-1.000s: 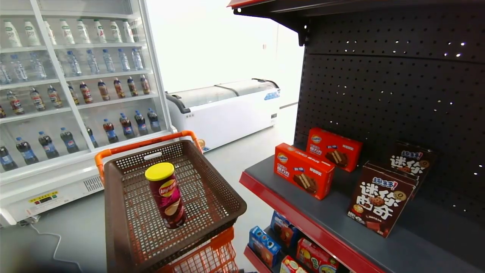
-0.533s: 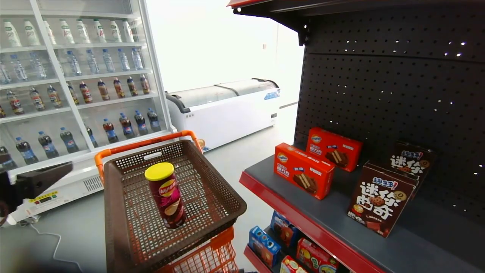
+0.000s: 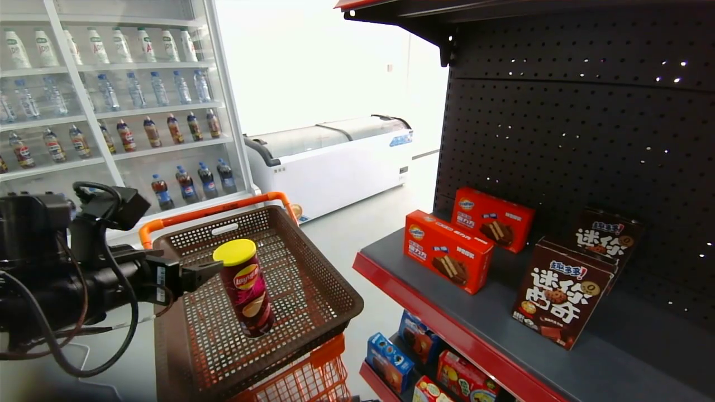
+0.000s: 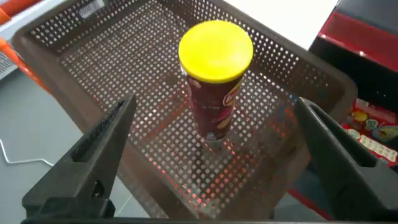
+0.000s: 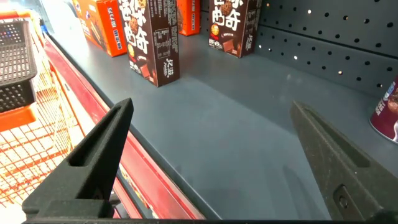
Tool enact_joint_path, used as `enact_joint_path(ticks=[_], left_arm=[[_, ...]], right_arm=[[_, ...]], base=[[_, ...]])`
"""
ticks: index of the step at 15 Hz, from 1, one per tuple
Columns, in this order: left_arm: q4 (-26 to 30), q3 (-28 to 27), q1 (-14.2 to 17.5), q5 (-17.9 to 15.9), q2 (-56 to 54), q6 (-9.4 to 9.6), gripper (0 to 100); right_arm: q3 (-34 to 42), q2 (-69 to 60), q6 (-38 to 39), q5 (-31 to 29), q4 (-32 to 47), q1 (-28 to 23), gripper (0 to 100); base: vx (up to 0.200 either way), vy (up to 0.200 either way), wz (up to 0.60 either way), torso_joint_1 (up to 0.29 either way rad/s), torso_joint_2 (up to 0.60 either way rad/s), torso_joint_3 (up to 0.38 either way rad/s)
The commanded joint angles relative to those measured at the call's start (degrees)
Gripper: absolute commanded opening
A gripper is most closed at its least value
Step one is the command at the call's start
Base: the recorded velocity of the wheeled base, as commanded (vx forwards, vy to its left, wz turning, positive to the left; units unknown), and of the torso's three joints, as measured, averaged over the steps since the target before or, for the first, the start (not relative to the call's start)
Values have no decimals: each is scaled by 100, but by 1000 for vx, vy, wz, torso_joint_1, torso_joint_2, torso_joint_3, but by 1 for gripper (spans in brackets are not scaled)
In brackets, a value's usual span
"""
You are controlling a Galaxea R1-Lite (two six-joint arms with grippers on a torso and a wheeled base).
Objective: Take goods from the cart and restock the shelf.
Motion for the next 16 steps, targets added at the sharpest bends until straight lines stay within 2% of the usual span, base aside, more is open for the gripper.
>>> enact_joint_path(ticks=[1,2,3,5,7,12,13,16], left_arm=[[-388,372,-23,0,567,-11,100],[-915,592,-23,-9,805,-20,100],[-915,592,-23,-9,805,-20,100],[-1926,952,-41,-26,1376,-29,100],[-2515,1136,-49,-26,1648,-29,100],[-4695,1690,-49,0,2615,24,100],[-5389,1971,-49,0,2940,42,100],[-6145,2077,-49,0,3345,77,100]], right_arm=[[0,0,-1,0,0,0,100],[0,0,-1,0,0,9,100],[0,0,-1,0,0,9,100],[0,0,-1,0,0,0,100],[0,0,-1,0,0,0,100],[0,0,-1,9,0,0,100],[0,0,-1,9,0,0,100],[0,0,-1,0,0,0,100]], base=[[0,0,0,0,0,0],[0,0,0,0,0,0],[0,0,0,0,0,0],[0,0,0,0,0,0],[0,0,0,0,0,0],[0,0,0,0,0,0],[0,0,0,0,0,0],[0,0,0,0,0,0]])
